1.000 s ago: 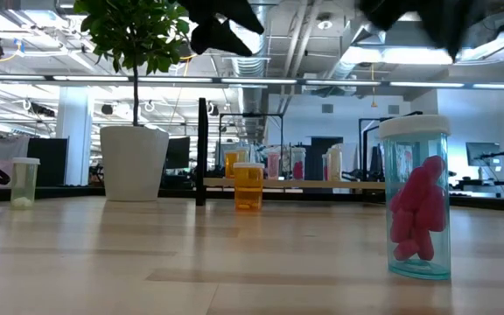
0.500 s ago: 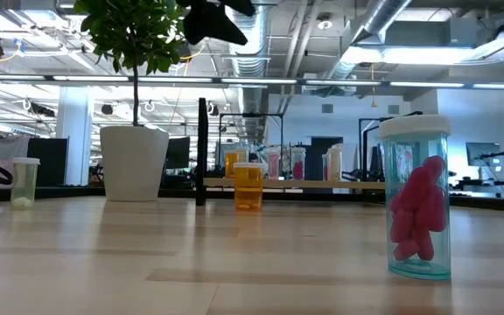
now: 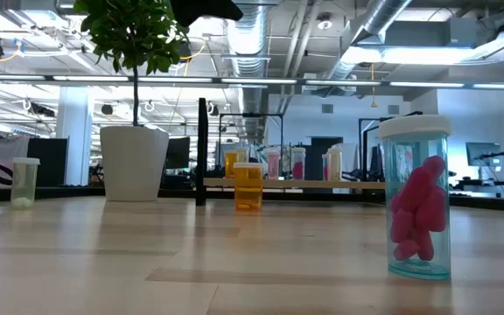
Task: Pick and place medicine bottles onto shelf by color
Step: Put the bottom orange pill bottle on the shelf
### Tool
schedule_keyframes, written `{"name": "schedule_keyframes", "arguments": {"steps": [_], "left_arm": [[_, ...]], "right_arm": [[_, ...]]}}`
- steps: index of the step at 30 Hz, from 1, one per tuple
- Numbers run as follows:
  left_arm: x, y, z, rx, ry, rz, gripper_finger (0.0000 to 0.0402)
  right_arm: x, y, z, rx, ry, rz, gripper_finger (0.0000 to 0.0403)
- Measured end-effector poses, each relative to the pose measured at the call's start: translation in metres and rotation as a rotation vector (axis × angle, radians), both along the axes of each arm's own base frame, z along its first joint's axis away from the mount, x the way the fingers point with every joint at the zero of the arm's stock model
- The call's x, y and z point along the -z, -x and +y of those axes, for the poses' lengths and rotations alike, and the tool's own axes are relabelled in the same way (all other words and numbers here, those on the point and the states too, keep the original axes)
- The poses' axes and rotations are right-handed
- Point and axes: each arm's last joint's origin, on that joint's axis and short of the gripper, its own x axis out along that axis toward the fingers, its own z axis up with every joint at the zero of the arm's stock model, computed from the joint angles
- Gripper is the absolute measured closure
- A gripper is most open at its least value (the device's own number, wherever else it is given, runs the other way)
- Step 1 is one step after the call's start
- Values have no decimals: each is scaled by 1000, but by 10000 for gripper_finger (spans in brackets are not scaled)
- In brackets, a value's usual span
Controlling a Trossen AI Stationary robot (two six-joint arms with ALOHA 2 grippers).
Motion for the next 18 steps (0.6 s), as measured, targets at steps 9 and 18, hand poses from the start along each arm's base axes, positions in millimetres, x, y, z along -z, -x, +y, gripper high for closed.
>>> {"name": "schedule_keyframes", "arguments": {"steps": [9,18], "left_arm": [[0,1,-2,-24,27,0,135],[0,1,-2,-36,42,0,135]], "right_arm": [[28,1,-3,-16,10,-58,131],[36,3,-7,-34,26,-49,131]]}}
